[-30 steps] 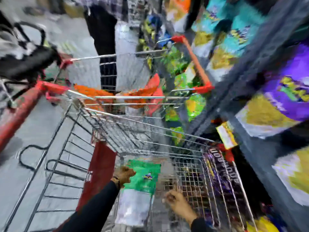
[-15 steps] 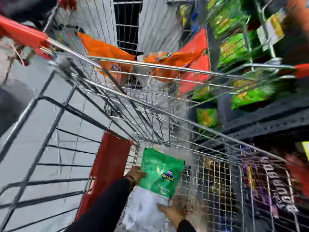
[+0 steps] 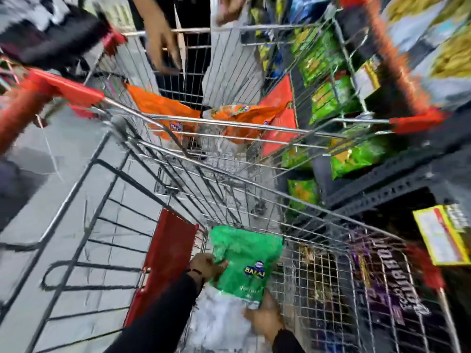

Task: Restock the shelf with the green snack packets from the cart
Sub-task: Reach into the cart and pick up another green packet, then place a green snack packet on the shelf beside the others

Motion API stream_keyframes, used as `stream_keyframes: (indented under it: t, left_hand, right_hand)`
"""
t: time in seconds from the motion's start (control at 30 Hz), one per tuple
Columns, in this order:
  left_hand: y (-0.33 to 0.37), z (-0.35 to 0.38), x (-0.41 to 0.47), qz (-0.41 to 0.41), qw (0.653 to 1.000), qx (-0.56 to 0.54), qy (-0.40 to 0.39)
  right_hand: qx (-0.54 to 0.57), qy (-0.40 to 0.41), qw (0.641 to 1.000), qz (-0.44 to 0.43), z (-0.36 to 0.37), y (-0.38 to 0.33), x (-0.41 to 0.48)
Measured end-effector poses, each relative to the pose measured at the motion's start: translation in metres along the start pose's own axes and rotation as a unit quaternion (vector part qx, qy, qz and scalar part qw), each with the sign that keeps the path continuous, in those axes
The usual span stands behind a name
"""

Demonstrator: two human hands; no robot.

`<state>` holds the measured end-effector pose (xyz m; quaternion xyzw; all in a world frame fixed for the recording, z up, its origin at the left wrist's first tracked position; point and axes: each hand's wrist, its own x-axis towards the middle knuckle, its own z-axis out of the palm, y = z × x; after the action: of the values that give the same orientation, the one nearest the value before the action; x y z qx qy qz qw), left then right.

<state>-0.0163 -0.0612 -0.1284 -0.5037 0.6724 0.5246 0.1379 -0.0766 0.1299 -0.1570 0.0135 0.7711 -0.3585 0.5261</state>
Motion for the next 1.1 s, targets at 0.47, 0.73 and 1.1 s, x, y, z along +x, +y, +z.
stream_keyframes:
  t: [0.47,0.73,1.1]
  left_hand:
    - [0.145,-0.027,-0.187,0.293,0.949,0.082,0.081]
    - [0.206,0.066,-0.337,0.483,0.868,0.012,-0.110]
    - [0.204,0.301,-0.545,0.676,0.663,0.088,-0.310]
  right_hand:
    - [0.129,0.124,0.943,-0.280,-0.099,-0.047,-0.192]
    - [0.153,0.259,0.868,-0.394,-0.189,0.045,-0.362]
    - [0.195,0.568,0.727,-0.333,-0.240,0.273,-0.570]
